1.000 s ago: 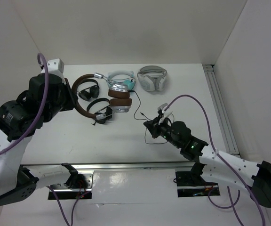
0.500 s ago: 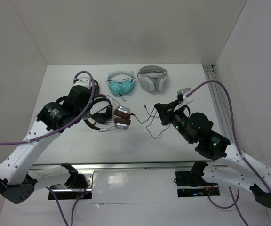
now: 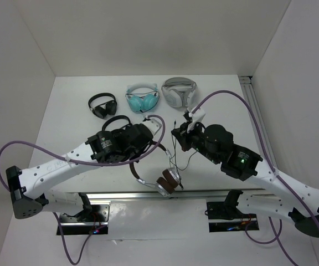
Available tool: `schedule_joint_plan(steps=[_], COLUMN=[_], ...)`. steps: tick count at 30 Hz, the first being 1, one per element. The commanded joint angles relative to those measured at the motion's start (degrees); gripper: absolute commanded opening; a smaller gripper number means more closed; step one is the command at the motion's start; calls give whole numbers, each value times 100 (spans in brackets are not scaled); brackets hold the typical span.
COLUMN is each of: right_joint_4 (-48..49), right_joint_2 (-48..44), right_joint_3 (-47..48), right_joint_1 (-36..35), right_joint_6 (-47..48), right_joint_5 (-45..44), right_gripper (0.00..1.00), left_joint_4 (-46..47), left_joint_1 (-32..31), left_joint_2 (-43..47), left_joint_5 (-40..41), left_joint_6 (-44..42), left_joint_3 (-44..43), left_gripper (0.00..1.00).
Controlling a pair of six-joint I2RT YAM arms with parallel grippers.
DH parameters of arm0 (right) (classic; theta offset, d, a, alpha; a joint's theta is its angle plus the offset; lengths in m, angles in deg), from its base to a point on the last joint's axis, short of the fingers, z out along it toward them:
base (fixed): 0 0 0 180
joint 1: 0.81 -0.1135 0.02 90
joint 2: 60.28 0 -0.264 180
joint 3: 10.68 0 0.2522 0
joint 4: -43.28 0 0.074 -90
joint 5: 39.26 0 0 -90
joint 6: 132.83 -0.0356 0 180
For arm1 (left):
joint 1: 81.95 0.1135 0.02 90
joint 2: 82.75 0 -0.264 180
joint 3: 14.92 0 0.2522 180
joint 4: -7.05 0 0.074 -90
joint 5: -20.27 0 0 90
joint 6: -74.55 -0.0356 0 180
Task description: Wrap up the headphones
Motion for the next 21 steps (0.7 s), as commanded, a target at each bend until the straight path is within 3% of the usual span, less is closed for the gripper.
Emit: schedule_joint_plan(steps=[1,7,21], right_joint_4=[-214,-161,-170], right_joint_2=[22,-101,197], right_joint_3=[318,-50,-139], right_joint_1=[-40,-40,-92], right_joint_6=[203,141,89], right_joint_5=[-34,-106,422], right_gripper=[0,0,1], left_joint_4=[416,601,654], left_joint_1=[-231,-407,-460], left_joint_2=[83,364,303], left_joint_5=[-268,-1462,-1894], left_joint_6=[-285,-619,-690], left_joint_3=[-129,-182,-287], left_gripper=[0,0,0])
